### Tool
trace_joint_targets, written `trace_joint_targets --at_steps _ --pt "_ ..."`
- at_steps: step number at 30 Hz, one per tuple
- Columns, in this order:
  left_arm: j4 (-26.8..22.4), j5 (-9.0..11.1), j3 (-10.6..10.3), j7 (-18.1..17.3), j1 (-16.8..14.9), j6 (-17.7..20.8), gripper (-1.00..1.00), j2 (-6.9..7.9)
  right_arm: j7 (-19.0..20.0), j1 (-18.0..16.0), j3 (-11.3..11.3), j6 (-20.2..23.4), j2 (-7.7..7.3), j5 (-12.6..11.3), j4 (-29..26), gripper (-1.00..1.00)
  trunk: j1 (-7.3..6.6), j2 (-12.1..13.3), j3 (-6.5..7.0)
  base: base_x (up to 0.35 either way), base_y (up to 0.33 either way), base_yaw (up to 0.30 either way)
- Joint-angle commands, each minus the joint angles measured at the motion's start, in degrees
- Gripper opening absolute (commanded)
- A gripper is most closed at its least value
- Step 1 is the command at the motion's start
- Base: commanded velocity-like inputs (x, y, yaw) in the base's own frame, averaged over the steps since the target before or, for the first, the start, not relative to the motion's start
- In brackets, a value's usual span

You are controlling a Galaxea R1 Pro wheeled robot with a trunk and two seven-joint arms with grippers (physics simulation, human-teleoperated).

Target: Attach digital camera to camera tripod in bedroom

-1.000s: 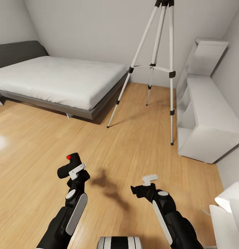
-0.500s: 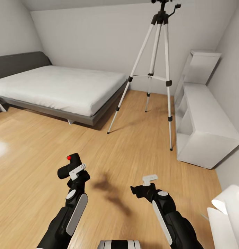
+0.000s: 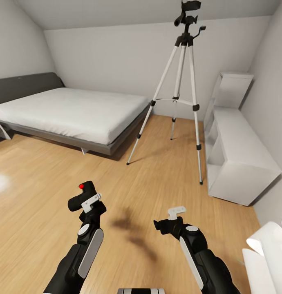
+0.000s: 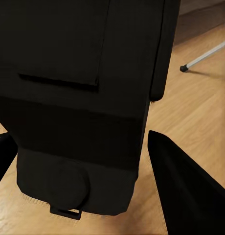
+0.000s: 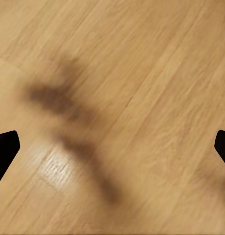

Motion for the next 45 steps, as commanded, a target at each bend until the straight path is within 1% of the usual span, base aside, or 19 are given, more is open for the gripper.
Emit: trace_joint_targets --at_steps 1,45 --pt "-0.1 0.07 -0.07 0.28 -0.02 0.33 -1.0 0.02 0.16 -0.02 -0.03 0.34 0.01 0.0 -0.07 1.0 -0.03 0.0 0.18 0.0 0.0 0.0" --pt "1.03 -0.09 -0.07 0.28 -0.02 0.33 -1.0 0.08 0.17 -0.02 -0.01 -0.27 0.07 0.14 -0.02 1.0 -1.17 0.58 9.93 0.0 0.0 0.0"
